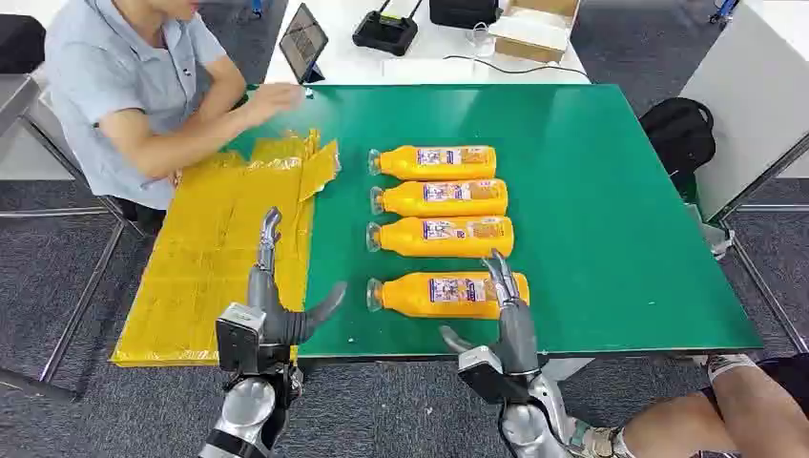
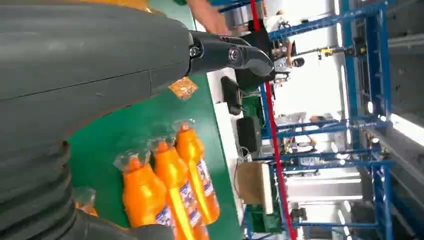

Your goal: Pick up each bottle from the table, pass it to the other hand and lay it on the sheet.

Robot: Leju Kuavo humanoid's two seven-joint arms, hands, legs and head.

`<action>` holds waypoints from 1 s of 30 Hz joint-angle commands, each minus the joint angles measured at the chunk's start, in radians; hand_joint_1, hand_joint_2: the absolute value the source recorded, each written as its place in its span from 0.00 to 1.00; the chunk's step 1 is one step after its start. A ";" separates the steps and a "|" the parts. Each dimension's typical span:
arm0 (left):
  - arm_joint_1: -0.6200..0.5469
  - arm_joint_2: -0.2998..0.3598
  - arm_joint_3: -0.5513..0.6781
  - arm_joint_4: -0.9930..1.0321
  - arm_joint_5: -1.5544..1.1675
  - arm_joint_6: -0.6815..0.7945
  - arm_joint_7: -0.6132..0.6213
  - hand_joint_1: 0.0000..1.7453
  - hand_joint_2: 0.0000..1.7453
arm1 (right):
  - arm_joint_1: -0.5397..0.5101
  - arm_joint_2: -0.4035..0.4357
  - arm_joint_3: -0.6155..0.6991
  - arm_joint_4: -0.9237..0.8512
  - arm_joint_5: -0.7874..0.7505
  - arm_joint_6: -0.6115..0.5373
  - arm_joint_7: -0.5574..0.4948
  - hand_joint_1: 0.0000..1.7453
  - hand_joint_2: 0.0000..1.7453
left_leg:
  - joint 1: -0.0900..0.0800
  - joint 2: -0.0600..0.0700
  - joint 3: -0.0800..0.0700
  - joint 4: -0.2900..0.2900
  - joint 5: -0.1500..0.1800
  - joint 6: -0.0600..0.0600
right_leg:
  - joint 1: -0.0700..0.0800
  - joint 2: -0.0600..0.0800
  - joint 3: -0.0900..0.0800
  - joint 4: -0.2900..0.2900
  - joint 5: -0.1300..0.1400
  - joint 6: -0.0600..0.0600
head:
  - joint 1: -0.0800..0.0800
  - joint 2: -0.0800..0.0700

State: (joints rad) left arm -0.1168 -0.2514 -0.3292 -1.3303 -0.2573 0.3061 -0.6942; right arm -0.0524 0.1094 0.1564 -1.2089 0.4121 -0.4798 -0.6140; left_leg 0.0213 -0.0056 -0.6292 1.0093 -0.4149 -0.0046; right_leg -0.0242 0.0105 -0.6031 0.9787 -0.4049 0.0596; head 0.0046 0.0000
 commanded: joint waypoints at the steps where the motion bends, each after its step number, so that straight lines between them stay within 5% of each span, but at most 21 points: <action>1: -0.128 0.006 -0.023 0.202 -0.081 0.086 -0.004 0.00 1.00 | -0.129 0.051 0.001 0.084 -0.044 -0.020 -0.020 0.00 1.00 | 0.000 0.001 0.002 0.000 0.000 0.001 | 0.000 0.000 0.002 0.000 0.000 -0.002 | 0.000 0.000; 13: -0.096 0.012 0.000 0.129 0.092 -0.003 -0.004 0.00 1.00 | -0.141 -0.013 0.032 0.182 0.154 -0.142 0.072 0.00 1.00 | 0.000 0.000 0.004 -0.001 -0.001 0.001 | 0.001 -0.001 0.004 -0.001 -0.001 -0.002 | 0.000 0.000; 19: -0.107 0.008 0.014 0.150 0.077 0.002 -0.004 0.00 1.00 | -0.279 -0.074 0.001 0.334 0.260 -0.113 0.165 0.00 1.00 | 0.000 0.001 0.003 -0.001 0.000 0.002 | 0.000 0.000 0.004 -0.001 0.000 -0.002 | 0.000 0.000; 30: -0.108 0.008 0.012 0.149 0.081 -0.004 -0.004 0.00 1.00 | -0.290 -0.074 0.001 0.352 0.277 -0.122 0.176 0.00 1.00 | 0.000 0.000 0.004 -0.001 0.000 0.002 | 0.000 -0.001 0.004 -0.001 0.000 -0.001 | 0.000 0.000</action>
State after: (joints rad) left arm -0.1912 -0.2564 -0.3231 -1.2268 -0.1781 0.3128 -0.7004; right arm -0.2755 0.0549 0.1682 -0.9807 0.6733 -0.5947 -0.4513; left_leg 0.0210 -0.0059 -0.6295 1.0098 -0.4136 -0.0033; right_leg -0.0244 0.0103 -0.6030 0.9788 -0.4041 0.0606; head 0.0050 0.0000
